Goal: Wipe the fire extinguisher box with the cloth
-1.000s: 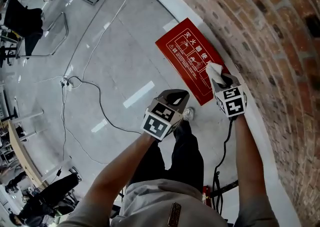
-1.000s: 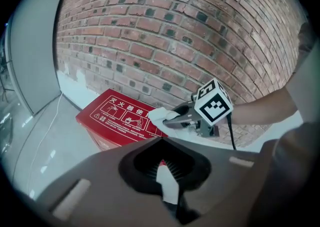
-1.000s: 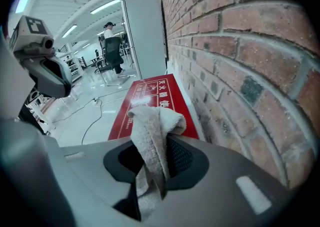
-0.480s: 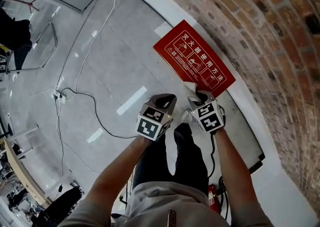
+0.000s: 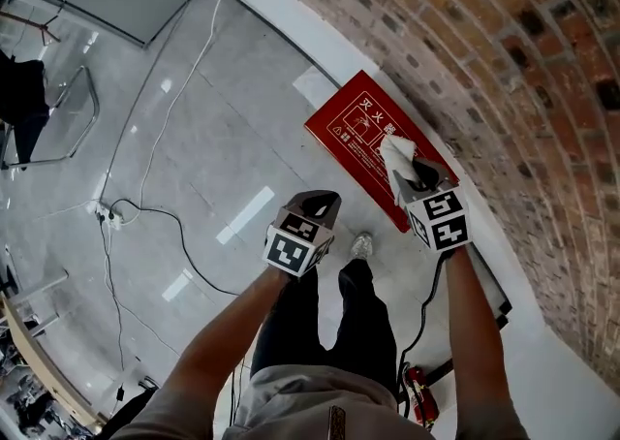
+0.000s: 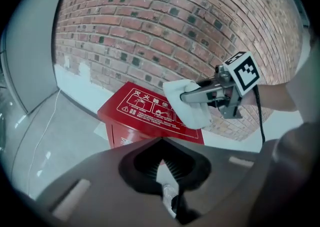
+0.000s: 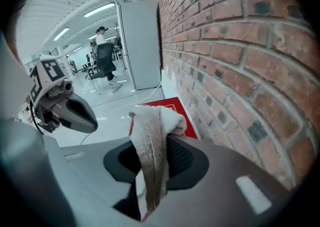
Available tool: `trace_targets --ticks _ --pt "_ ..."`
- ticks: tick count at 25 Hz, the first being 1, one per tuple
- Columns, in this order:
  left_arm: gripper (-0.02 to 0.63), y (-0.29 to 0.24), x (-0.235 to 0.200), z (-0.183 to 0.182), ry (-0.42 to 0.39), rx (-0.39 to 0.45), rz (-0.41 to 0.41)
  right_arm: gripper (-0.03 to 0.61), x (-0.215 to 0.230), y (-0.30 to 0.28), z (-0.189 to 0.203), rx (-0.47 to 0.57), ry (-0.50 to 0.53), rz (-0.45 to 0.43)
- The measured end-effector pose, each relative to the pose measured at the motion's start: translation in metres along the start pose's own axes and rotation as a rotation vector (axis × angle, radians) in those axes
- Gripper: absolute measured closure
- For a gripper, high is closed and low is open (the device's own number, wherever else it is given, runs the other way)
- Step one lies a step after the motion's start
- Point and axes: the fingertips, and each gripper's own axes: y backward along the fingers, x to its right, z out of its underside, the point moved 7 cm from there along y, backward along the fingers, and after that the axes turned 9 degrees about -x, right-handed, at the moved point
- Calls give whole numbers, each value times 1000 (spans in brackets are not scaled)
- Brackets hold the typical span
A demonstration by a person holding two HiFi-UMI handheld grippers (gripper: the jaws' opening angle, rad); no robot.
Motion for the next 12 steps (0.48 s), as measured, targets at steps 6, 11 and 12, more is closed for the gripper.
trace_targets --ticks 6,11,12 --pt "614 -6 -18 -30 22 45 22 457 76 -40 -27 -73 15 128" --pt "614 -5 -30 -24 45 42 26 457 82 -68 -28 -107 1 136" --pt "614 -4 -34 -21 55 41 24 457 79 -69 -29 -100 -6 132"
